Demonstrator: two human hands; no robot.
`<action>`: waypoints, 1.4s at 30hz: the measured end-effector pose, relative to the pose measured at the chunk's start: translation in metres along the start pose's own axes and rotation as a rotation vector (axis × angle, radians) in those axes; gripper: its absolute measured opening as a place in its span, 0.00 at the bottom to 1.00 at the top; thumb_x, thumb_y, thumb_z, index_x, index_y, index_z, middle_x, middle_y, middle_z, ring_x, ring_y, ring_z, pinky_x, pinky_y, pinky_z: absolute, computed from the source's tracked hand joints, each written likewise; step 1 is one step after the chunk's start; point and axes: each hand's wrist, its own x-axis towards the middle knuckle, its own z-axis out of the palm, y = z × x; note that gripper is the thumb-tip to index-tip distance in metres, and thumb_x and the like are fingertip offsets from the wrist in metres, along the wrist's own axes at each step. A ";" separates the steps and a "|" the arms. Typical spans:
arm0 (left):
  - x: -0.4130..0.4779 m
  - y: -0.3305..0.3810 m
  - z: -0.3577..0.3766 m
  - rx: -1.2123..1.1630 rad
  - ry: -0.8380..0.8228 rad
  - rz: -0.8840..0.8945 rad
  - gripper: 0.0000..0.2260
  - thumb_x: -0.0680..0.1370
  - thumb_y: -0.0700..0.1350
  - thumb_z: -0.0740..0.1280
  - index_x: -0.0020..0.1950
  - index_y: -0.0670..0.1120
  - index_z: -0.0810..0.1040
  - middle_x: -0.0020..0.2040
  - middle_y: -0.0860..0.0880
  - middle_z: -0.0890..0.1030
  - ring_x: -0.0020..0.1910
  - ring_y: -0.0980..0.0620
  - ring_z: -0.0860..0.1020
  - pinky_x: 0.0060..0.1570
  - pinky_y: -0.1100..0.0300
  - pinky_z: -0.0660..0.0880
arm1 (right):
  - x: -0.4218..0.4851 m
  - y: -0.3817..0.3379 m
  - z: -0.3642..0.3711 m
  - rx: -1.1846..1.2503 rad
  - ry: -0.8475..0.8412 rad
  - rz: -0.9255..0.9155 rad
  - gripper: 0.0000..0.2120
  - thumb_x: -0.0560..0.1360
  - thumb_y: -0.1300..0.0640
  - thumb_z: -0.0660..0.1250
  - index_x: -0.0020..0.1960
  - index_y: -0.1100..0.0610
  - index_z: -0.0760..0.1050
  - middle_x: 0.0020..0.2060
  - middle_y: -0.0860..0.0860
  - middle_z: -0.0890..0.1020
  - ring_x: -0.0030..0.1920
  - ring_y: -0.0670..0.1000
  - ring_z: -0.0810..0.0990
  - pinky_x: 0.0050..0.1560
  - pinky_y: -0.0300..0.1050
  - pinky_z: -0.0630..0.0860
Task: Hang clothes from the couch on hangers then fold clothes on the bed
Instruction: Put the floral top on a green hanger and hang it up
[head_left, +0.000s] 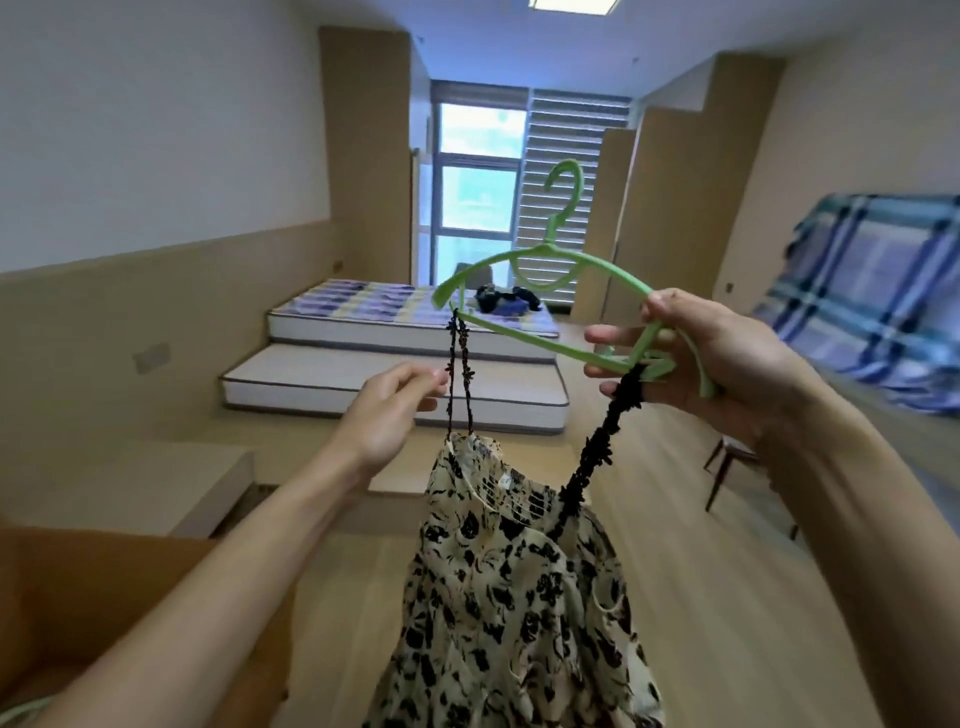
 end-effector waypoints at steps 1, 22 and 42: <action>0.005 0.002 0.013 -0.009 -0.014 -0.002 0.12 0.85 0.52 0.59 0.56 0.50 0.81 0.57 0.50 0.82 0.60 0.52 0.79 0.67 0.47 0.72 | 0.001 -0.001 -0.009 -0.012 0.016 -0.004 0.10 0.85 0.53 0.58 0.47 0.56 0.71 0.54 0.63 0.85 0.54 0.70 0.83 0.52 0.64 0.82; 0.313 -0.001 0.356 -0.251 -0.356 0.016 0.13 0.85 0.51 0.60 0.56 0.47 0.82 0.56 0.47 0.84 0.58 0.50 0.82 0.65 0.49 0.72 | 0.216 0.023 -0.301 -0.199 0.521 -0.058 0.07 0.84 0.57 0.62 0.55 0.60 0.74 0.40 0.56 0.84 0.47 0.57 0.82 0.57 0.63 0.78; 0.678 -0.045 0.620 -0.237 -0.339 -0.005 0.13 0.83 0.51 0.62 0.56 0.45 0.83 0.54 0.48 0.85 0.57 0.49 0.82 0.65 0.46 0.75 | 0.564 0.097 -0.598 -0.235 0.645 -0.184 0.07 0.82 0.63 0.62 0.48 0.65 0.76 0.31 0.55 0.76 0.35 0.55 0.77 0.45 0.69 0.82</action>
